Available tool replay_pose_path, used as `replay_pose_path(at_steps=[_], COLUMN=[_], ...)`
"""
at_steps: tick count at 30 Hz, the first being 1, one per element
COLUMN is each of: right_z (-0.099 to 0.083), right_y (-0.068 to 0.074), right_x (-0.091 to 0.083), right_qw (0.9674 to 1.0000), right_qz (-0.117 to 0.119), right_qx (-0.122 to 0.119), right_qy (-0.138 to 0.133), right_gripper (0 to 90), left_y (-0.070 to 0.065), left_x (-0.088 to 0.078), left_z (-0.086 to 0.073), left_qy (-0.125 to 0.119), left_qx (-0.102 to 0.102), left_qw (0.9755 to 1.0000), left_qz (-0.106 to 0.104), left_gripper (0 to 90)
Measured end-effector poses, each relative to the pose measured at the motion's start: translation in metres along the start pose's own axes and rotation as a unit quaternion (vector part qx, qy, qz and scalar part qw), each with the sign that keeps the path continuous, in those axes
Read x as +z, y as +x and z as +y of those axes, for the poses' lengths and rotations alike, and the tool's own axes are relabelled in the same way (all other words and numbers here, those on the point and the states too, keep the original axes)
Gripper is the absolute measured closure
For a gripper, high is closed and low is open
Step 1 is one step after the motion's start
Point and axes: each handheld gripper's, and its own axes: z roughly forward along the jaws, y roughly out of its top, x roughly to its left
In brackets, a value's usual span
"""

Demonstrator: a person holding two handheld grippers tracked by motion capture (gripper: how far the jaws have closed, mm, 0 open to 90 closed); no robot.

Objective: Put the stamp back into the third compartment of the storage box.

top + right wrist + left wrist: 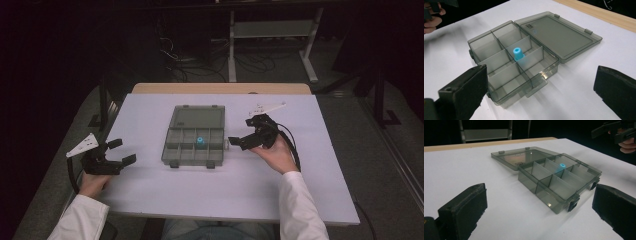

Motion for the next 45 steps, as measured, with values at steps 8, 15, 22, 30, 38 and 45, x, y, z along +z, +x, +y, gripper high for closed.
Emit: replay_pose_path(at_steps=[8, 15, 22, 30, 38, 45], right_z=[-0.01, -0.022, -0.037, -0.05, -0.063, -0.076], right_y=[0.001, 0.0, -0.004, -0.002, -0.004, -0.006], right_x=[-0.011, -0.025, -0.037, -0.048, -0.059, -0.071], right_qw=[0.9998, 0.9993, 0.9982, 0.9971, 0.9952, 0.9923], right_qz=[-0.005, -0.015, -0.022, -0.034, -0.044, -0.047], right_qx=[-0.003, 0.002, 0.019, 0.019, 0.027, 0.039], right_qy=[-0.018, -0.035, -0.052, -0.065, -0.083, -0.108], right_gripper=[0.0, 0.0, 0.0, 0.0, 0.0, 0.0], left_y=[-0.001, -0.001, -0.002, -0.002, -0.002, -0.003], left_x=[-0.001, -0.001, -0.001, 0.0, 0.0, 0.0], left_z=[0.0, 0.0, 0.0, -0.001, -0.001, -0.001], left_qy=[0.0, 0.0, -0.002, 0.001, -0.001, 0.0], left_qx=[-0.002, -0.002, -0.003, -0.003, -0.004, -0.004], left_qw=[1.0, 1.0, 1.0, 1.0, 1.0, 1.0], left_qz=[0.001, 0.0, 0.0, -0.001, -0.001, -0.002], left_gripper=[0.0, 0.0, 0.0, 0.0, 0.0, 0.0])
